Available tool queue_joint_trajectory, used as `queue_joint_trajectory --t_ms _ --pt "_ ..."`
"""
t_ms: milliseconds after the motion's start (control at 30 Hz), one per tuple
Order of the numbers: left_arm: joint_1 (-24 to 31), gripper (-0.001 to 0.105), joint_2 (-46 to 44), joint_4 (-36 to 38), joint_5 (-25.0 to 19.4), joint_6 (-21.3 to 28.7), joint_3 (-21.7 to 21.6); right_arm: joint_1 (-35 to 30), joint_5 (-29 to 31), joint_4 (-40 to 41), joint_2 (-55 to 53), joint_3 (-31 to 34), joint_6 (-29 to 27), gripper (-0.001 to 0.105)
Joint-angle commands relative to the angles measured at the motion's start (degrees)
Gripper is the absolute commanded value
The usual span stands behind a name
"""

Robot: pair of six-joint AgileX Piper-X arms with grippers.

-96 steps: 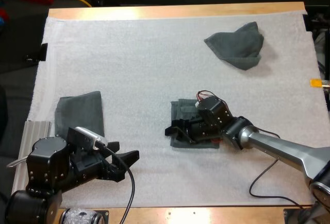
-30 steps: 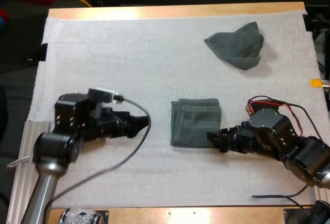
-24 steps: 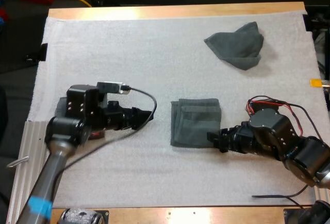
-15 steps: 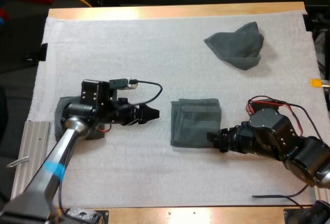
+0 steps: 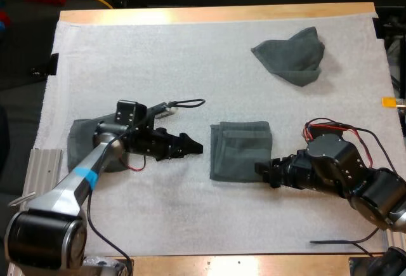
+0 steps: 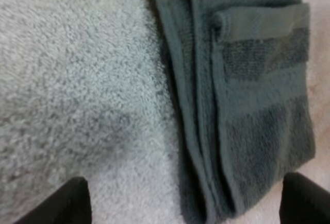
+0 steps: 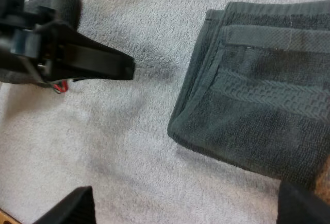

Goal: Pick towel from pile, fold and stack

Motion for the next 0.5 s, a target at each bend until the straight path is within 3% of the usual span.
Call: queue_joint_trajectory --t_ms 0,100,267,467 --pt "-0.7 0.072 0.1 -1.2 0.0 -1.0 -0.3 0.1 0.3 0.4 -0.4 -0.3 -0.9 0.069" --pt "-2.7 0.072 1.4 -3.4 -0.2 -3.0 -0.3 0.1 0.3 0.4 -0.4 -0.3 -0.9 0.069" --pt "-5.8 0.072 2.1 -6.0 -5.1 -7.5 -0.3 0.1 0.3 0.4 -0.4 -0.3 -0.9 0.069" --pt "-8.7 0.072 2.3 -8.9 -5.8 -12.0 -0.3 0.1 0.3 0.4 -0.4 -0.3 -0.9 0.069"
